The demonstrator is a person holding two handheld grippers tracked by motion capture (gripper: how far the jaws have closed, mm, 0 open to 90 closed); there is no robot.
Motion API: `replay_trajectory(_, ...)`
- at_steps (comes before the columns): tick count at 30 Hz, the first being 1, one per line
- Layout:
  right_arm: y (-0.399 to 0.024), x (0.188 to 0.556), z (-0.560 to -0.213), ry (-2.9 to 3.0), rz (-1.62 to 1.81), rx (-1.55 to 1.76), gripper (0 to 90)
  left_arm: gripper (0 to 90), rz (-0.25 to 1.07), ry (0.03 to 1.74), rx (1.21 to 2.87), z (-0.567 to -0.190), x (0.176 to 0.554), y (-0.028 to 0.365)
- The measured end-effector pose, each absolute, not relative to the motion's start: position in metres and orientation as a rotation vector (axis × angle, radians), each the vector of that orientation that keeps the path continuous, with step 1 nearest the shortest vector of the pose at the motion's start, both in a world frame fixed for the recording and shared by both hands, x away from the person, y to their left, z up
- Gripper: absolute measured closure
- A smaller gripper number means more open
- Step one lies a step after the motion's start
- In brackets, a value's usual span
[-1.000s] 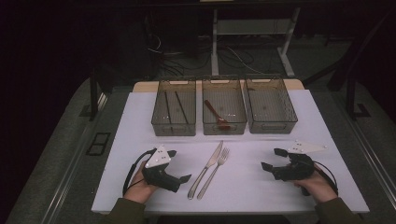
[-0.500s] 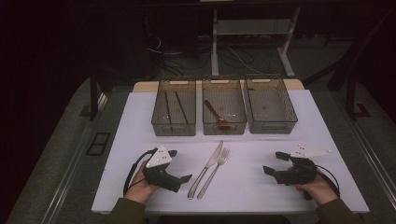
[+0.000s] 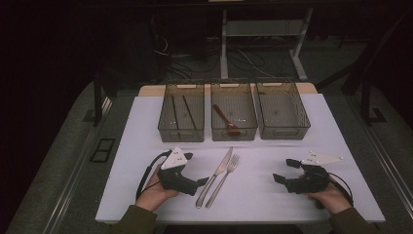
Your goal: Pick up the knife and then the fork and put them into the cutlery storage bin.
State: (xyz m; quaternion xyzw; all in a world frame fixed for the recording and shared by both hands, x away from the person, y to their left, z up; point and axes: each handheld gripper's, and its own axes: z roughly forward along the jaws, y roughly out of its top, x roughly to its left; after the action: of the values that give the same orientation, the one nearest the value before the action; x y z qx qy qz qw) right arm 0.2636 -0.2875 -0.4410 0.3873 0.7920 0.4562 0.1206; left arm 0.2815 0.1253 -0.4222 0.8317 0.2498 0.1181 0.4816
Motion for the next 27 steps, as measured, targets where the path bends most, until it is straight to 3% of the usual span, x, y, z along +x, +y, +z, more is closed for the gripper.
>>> replay_trajectory(4,-0.286,0.264,-0.441,2.319,1.332,1.133,19.9,2.0,0.267,0.592,2.034,-0.422,0.286,0.117)
replay_trajectory(8,-0.286,0.264,-0.441,2.319,1.334,1.135,19.9,14.7,0.264,0.578,2.051,-0.422,0.292,0.108)
replay_trajectory(13,-0.286,0.264,-0.441,2.314,1.334,1.137,19.9,23.1,0.271,0.581,2.051,-0.421,0.3,0.095)
replay_trajectory(27,-0.287,0.264,-0.441,2.315,1.336,1.141,19.9,77.1,0.23,0.631,2.107,-0.429,0.331,0.057)
